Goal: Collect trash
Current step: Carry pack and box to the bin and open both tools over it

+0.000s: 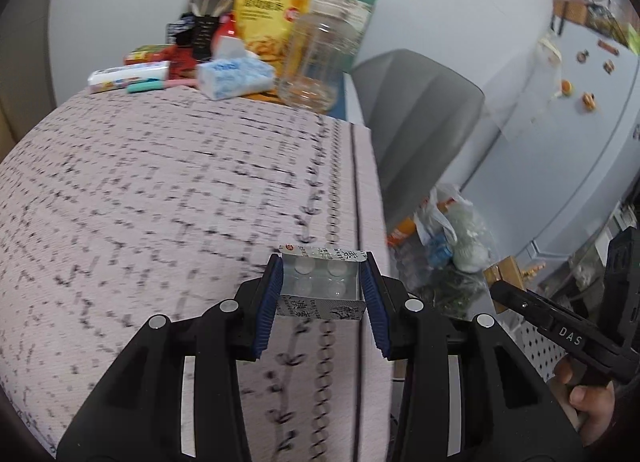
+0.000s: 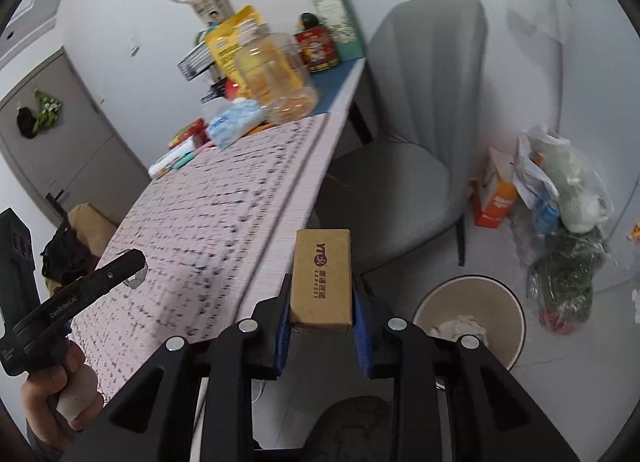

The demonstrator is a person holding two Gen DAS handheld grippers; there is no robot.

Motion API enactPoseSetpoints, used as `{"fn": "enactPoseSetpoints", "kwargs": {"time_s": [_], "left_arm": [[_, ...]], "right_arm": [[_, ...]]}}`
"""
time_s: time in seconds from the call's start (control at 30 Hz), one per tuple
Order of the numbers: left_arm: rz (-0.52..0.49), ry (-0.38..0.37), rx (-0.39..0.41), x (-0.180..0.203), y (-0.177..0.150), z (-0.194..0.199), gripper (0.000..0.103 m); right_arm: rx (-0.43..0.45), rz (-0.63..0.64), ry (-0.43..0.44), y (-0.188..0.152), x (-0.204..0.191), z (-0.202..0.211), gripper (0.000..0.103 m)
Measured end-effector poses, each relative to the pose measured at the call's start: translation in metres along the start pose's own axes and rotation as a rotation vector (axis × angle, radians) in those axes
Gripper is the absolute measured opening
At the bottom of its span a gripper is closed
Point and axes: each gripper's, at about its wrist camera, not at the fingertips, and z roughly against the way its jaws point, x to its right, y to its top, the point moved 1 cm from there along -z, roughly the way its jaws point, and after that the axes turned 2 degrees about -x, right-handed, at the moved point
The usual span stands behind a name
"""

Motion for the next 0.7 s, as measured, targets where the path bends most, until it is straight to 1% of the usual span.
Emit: {"fn": "enactPoseSetpoints", "kwargs": {"time_s": [0.27,0.47,0.63,0.67,0.7], "left_arm": [[-0.066,-0.037,-0.061,0.046,0.002,-0.041,0.04],[-0.11,-0.061,-0.11,0.079,0.002,-0.074,0.04],[-0.151,-0.069,-0.145,0.102,0.0,-0.096,0.04],[-0.156,-0.069,-0.15,0.105,0.0,-0.099,0.04],[-0.163,-0.071,-0.16,0.11,0.0,-0.105,0.04]], "right_arm": [[-0.003,-0.081,-0.046,-0.005,0.058,-0.005,0.027],[-0.015,-0.126,-0.084,-0.006,0.097,-0.02,0.027],[-0.034,-0.176,-0.092,-0.004,0.131,-0.039,0.03],[-0.037,-0.182,-0.081,-0.004,0.136,-0.043,0.033],[-0.036,-0.182,-0.068,-0.003,0.139,-0.047,0.055]]}}
